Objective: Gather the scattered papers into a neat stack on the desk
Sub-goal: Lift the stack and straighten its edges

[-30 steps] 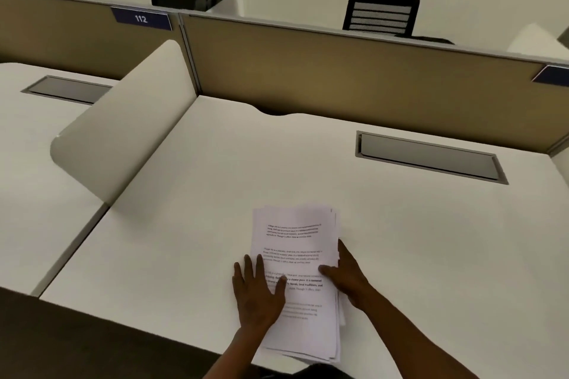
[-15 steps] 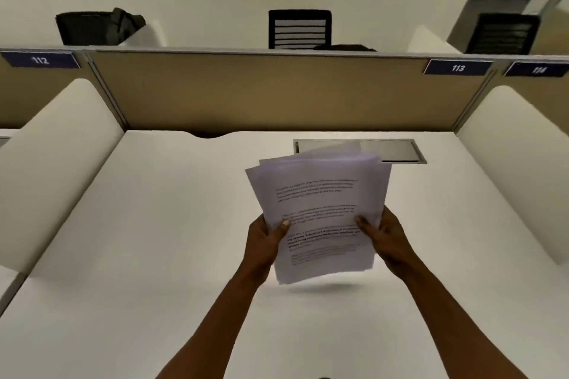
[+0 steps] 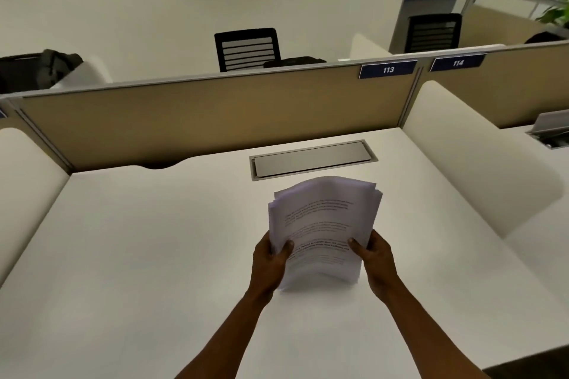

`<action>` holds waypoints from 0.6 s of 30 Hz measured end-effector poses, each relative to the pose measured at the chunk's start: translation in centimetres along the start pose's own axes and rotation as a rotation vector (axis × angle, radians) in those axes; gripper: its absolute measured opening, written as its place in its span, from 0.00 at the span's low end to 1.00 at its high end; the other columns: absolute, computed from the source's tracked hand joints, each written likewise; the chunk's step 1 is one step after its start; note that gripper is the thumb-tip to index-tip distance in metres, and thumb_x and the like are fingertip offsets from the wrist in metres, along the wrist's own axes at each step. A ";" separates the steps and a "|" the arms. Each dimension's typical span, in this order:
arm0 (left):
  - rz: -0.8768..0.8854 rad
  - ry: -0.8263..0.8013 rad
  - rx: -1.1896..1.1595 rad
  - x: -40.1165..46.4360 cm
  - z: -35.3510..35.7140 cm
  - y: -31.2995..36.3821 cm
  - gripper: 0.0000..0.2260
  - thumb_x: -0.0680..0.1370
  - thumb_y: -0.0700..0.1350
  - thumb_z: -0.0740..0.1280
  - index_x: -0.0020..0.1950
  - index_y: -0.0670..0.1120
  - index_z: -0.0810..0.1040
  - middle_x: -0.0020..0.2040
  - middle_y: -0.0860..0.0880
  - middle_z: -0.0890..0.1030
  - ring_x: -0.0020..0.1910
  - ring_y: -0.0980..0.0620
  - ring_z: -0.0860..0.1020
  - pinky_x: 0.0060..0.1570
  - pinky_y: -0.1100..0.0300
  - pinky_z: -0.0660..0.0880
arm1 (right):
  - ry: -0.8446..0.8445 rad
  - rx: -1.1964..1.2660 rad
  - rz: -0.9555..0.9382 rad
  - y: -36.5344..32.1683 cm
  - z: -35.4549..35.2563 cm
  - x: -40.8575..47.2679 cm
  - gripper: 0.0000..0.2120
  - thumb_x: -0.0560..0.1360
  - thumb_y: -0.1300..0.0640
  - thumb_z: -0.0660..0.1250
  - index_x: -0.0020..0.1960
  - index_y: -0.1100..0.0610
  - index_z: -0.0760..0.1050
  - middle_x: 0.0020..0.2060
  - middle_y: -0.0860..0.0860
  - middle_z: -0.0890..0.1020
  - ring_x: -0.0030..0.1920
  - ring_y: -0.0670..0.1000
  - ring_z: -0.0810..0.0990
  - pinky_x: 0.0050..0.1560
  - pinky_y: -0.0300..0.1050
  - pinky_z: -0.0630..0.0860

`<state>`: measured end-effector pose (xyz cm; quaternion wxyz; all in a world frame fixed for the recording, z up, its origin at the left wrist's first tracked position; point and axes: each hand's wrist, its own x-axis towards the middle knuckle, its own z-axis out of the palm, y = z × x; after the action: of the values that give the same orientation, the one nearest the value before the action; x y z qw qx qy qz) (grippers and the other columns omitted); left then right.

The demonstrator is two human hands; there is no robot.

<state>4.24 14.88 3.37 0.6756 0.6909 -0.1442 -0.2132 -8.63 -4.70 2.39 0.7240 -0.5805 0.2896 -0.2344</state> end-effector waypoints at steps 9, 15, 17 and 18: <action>0.042 0.090 0.000 -0.3 0.6 0.5 0.22 0.76 0.44 0.73 0.68 0.51 0.73 0.60 0.52 0.82 0.59 0.52 0.80 0.55 0.58 0.81 | -0.017 -0.164 -0.075 -0.3 -0.3 0.7 0.18 0.76 0.56 0.72 0.61 0.39 0.75 0.52 0.41 0.84 0.53 0.43 0.83 0.47 0.39 0.82; 0.006 0.126 -0.034 0.0 1.8 0.4 0.17 0.79 0.40 0.69 0.68 0.49 0.73 0.59 0.49 0.81 0.59 0.49 0.80 0.49 0.61 0.82 | -0.002 -0.164 -0.071 0.2 0.1 1.6 0.15 0.78 0.59 0.69 0.64 0.50 0.76 0.54 0.49 0.84 0.56 0.51 0.82 0.55 0.50 0.81; 0.017 0.152 -0.046 0.2 2.3 0.4 0.15 0.80 0.40 0.67 0.67 0.48 0.75 0.58 0.49 0.82 0.57 0.50 0.81 0.45 0.63 0.82 | 0.008 -0.165 -0.069 0.3 0.2 1.8 0.14 0.79 0.59 0.68 0.64 0.52 0.76 0.54 0.50 0.84 0.55 0.53 0.82 0.54 0.51 0.82; 0.028 0.166 -0.053 0.3 2.4 0.3 0.14 0.81 0.39 0.66 0.66 0.48 0.75 0.57 0.50 0.82 0.56 0.51 0.82 0.45 0.62 0.82 | 0.016 -0.166 -0.075 0.4 0.2 1.8 0.14 0.79 0.58 0.68 0.64 0.51 0.76 0.53 0.49 0.84 0.54 0.52 0.83 0.52 0.49 0.83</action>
<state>3.33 12.60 3.68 0.7060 0.6861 -0.0915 -0.1496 -7.19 -5.70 1.74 0.6618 -0.6470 0.2921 -0.2411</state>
